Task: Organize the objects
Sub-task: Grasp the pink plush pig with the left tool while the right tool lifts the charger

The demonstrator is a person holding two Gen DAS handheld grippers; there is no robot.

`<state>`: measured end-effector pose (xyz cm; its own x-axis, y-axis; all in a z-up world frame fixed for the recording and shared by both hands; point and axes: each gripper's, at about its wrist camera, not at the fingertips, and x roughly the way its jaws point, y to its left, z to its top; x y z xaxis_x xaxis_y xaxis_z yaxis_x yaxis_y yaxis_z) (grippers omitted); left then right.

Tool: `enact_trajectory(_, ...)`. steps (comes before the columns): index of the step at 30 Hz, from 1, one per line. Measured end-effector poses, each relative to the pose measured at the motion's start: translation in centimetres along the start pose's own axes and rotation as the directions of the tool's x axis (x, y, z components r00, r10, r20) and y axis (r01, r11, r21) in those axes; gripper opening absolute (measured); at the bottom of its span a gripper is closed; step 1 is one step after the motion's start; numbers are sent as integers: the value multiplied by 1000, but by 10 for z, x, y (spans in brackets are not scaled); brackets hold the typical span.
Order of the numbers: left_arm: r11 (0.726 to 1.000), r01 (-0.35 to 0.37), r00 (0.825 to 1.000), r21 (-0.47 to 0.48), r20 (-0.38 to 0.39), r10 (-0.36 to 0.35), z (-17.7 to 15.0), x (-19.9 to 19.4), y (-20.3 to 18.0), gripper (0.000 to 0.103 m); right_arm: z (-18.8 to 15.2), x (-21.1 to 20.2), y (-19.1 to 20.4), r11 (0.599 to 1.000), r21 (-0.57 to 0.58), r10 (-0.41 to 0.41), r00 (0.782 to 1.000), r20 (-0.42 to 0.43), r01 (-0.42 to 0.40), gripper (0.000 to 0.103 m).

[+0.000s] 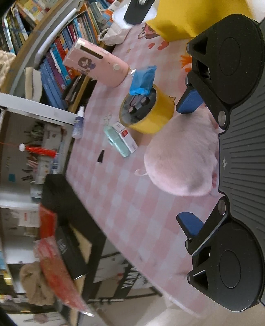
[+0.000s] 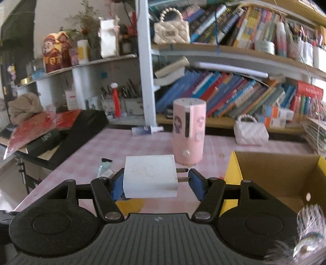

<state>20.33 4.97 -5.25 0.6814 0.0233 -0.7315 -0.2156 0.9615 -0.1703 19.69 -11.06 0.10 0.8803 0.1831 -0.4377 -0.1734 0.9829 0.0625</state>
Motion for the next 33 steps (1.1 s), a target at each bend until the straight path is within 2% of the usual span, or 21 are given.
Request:
enact_trajectory(3, 998, 23, 999, -60, -31, -25, 1, 15, 3, 102, 1, -1, 1, 999, -22, 25, 1000, -7, -25, 62)
enact_trajectory(6, 993, 50, 995, -103, -79, -58, -2, 28, 6, 96, -1, 1, 2, 999, -27, 36, 999, -33, -37, 62)
enact_trajectory(9, 993, 60, 995, -98, -69, -67, -1, 25, 6, 86, -4, 2, 1, 999, -28, 34, 998, -56, -36, 62)
enact_trajectory(12, 992, 66, 996, -109, -46, -71, 2, 14, 12, 82, -7, 3, 1, 999, -26, 24, 997, -80, -26, 62)
enact_trajectory(18, 991, 86, 994, -103, 77, -78, 8, -29, 28, 82, -13, -2, 4, 999, -34, 13, 993, -113, -17, 62)
enact_trajectory(24, 993, 110, 982, -42, 159, -102, 0, -72, 38, 82, -24, -19, 11, 998, -58, 5, 991, -136, -13, 62)
enact_trajectory(33, 987, 141, 977, 71, 152, -151, -39, -117, 42, 83, -49, -60, 30, 1000, -19, -12, 984, -179, 8, 62)
